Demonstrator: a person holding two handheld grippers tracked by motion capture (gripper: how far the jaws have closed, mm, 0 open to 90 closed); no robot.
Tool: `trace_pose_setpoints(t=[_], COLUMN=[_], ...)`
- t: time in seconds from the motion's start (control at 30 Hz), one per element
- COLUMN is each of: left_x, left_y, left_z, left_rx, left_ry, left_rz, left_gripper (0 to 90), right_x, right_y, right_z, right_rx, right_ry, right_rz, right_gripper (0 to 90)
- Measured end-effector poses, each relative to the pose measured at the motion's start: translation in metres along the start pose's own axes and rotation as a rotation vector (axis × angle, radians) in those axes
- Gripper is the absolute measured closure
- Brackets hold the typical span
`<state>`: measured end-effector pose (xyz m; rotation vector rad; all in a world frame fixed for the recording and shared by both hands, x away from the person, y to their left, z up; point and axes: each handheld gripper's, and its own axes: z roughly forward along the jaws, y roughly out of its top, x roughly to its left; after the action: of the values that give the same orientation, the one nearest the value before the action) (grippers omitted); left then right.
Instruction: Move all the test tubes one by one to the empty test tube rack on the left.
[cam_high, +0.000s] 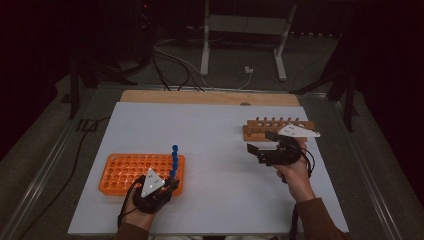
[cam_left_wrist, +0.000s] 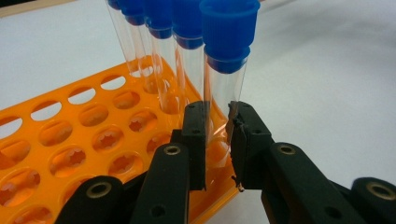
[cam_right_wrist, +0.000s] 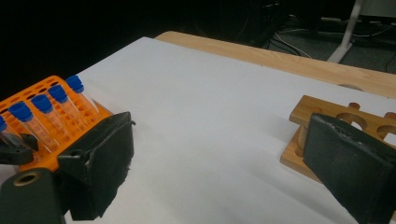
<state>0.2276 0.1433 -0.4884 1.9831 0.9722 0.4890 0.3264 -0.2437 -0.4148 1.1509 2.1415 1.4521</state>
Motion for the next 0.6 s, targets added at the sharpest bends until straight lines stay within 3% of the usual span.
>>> trace_pose_setpoints(t=[0.3, 0.5, 0.6], left_x=[-0.003, -0.001, -0.001], left_y=[-0.001, -0.001, -0.002], left_z=[0.002, 0.001, -0.001], left_rx=[0.011, 0.011, 0.013], left_ry=[0.016, 0.004, -0.013], left_rz=[0.003, -0.025, -0.027], left_gripper=[77.9, 76.9, 67.8], right_x=[0.001, 0.001, 0.0], right_y=[-0.005, -0.012, -0.015], right_z=[-0.003, -0.005, -0.008], right_rx=[0.003, -0.007, -0.009], right_ry=[-0.023, -0.044, -0.052], right_rz=[-0.02, -0.024, -0.024], right_gripper=[8.6, 8.6, 8.6])
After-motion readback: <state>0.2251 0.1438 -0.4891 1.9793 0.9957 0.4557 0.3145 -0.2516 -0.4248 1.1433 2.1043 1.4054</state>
